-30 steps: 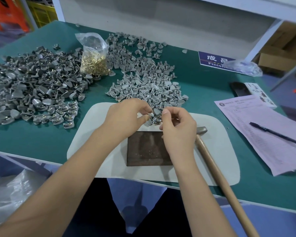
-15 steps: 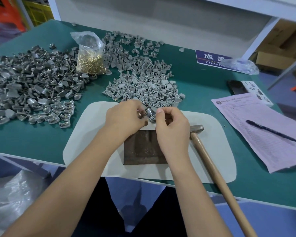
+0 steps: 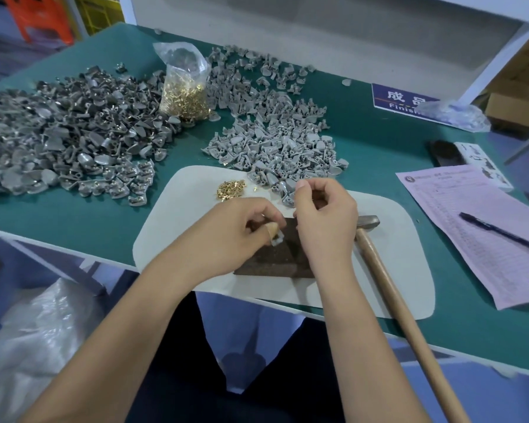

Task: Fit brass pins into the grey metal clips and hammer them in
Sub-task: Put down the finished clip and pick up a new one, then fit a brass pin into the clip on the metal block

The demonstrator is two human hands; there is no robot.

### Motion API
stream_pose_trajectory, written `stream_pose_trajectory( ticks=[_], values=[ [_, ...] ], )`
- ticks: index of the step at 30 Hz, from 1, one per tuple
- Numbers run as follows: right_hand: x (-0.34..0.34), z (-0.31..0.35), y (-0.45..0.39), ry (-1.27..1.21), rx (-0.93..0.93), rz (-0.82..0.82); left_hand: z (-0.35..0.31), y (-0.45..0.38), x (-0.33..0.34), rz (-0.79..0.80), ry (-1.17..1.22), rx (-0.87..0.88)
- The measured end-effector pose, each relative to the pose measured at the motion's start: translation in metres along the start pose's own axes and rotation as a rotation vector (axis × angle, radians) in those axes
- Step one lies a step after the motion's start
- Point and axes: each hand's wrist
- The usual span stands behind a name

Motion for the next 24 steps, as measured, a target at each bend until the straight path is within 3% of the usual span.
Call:
stream_pose_trajectory(
  ticks=[4, 7, 11, 16, 24],
  values=[
    [-0.006, 0.005, 0.001, -0.19, 0.048, 0.014, -0.005, -0.004, -0.002, 0.129, -0.204, -0.036],
    [-0.013, 0.003, 0.002, -0.163, 0.035, 0.091, -0.008, -0.005, -0.006, 0.109, -0.301, -0.044],
    [-0.029, -0.004, 0.005, -0.003, -0.087, 0.146, -0.009, 0.011, -0.003, -0.06, -0.241, -0.015],
    [-0.049, -0.006, 0.015, 0.236, -0.171, 0.348, -0.008, 0.028, 0.015, -0.12, -0.263, 0.016],
    [-0.049, 0.012, 0.027, 0.55, -0.35, 0.444, -0.002, 0.026, 0.008, -0.132, -0.253, 0.088]
  ],
)
Point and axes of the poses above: each hand's wrist, its own y-axis away from the middle knuckle, its own x-axis out of the palm, z = x × y, and after that the axes turned 12 degrees about x, right-handed
